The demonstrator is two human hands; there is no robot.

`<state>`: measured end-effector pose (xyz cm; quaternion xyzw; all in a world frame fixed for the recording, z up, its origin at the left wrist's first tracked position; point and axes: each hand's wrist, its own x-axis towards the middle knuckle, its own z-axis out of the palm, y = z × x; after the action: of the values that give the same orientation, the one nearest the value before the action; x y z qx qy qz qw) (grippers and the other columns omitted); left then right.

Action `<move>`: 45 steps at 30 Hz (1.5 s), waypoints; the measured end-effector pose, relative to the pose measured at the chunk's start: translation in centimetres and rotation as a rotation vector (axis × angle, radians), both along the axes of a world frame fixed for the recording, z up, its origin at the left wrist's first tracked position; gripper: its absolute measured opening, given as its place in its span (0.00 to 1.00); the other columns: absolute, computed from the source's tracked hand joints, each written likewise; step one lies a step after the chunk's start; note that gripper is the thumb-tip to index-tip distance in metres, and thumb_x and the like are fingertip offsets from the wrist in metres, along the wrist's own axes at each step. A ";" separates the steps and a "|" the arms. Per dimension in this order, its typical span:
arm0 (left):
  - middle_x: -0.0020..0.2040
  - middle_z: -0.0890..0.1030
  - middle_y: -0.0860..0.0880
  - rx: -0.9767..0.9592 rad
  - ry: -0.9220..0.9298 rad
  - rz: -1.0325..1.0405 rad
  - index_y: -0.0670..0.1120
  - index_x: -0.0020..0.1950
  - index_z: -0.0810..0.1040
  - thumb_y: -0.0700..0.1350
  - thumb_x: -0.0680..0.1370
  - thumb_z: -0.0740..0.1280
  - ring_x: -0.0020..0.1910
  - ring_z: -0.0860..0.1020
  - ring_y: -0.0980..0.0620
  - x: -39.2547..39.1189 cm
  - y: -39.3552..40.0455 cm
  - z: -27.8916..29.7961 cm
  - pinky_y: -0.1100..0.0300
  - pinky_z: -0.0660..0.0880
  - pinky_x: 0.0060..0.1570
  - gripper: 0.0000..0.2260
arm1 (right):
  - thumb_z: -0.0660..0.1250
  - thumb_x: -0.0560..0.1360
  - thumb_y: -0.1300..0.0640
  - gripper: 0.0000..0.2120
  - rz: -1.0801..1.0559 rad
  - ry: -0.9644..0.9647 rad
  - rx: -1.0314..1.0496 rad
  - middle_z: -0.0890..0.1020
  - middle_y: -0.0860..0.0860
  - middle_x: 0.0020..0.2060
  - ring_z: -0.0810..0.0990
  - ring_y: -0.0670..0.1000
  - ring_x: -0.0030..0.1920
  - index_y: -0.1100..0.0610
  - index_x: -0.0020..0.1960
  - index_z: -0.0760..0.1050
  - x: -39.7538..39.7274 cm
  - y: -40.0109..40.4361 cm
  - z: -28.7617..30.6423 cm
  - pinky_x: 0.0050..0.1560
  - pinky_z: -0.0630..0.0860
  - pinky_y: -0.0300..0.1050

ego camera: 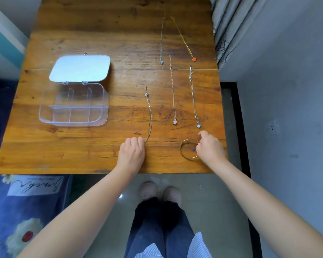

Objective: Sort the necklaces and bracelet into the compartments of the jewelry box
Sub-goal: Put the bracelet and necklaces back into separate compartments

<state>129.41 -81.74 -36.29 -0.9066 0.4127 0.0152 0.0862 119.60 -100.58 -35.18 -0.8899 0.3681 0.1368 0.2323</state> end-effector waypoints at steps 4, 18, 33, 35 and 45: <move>0.20 0.74 0.44 -0.007 0.060 0.110 0.40 0.23 0.73 0.28 0.51 0.73 0.18 0.73 0.47 0.9 0.9 0.0 0.67 0.67 0.16 0.12 | 0.57 0.76 0.64 0.13 -0.013 0.041 0.127 0.78 0.58 0.59 0.75 0.57 0.59 0.61 0.58 0.75 0.6 -0.6 1.0 0.58 0.73 0.49; 0.45 0.79 0.49 -1.669 1.565 0.926 0.49 0.32 0.68 0.37 0.80 0.49 0.49 0.77 0.53 8.9 5.5 9.9 0.57 0.63 0.44 0.18 | 0.58 0.76 0.67 0.09 -0.006 -0.314 0.558 0.75 0.53 0.37 0.72 0.46 0.28 0.60 0.52 0.74 8.4 4.9 8.0 0.24 0.71 0.30; 0.24 0.70 0.53 -1.867 1.853 0.785 0.51 0.36 0.71 0.41 0.81 0.49 0.23 0.71 0.56 22.8 17.1 12.7 0.62 0.66 0.38 0.17 | 0.56 0.76 0.71 0.07 -0.247 -0.394 0.735 0.71 0.52 0.29 0.72 0.45 0.23 0.63 0.47 0.71 21.5 17.6 8.9 0.19 0.69 0.29; 0.24 0.70 0.53 -1.799 1.894 0.762 0.50 0.37 0.71 0.41 0.81 0.49 0.23 0.71 0.55 24.4 16.8 12.5 0.62 0.67 0.38 0.17 | 0.56 0.76 0.71 0.07 -0.317 -0.401 0.704 0.71 0.52 0.29 0.72 0.45 0.23 0.63 0.47 0.71 22.9 18.2 8.3 0.18 0.69 0.29; 0.23 0.70 0.53 -1.643 1.955 0.762 0.49 0.36 0.71 0.39 0.81 0.51 0.23 0.70 0.56 29.2 15.8 10.2 0.61 0.68 0.39 0.16 | 0.57 0.76 0.68 0.11 -0.436 -0.298 0.516 0.73 0.50 0.26 0.72 0.47 0.25 0.67 0.53 0.75 28.3 19.9 3.6 0.27 0.73 0.35</move>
<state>158.58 -65.90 -26.06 -0.3695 -0.0838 0.4265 -0.8213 147.89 -80.66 -31.59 -0.7129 0.4643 0.0414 0.5239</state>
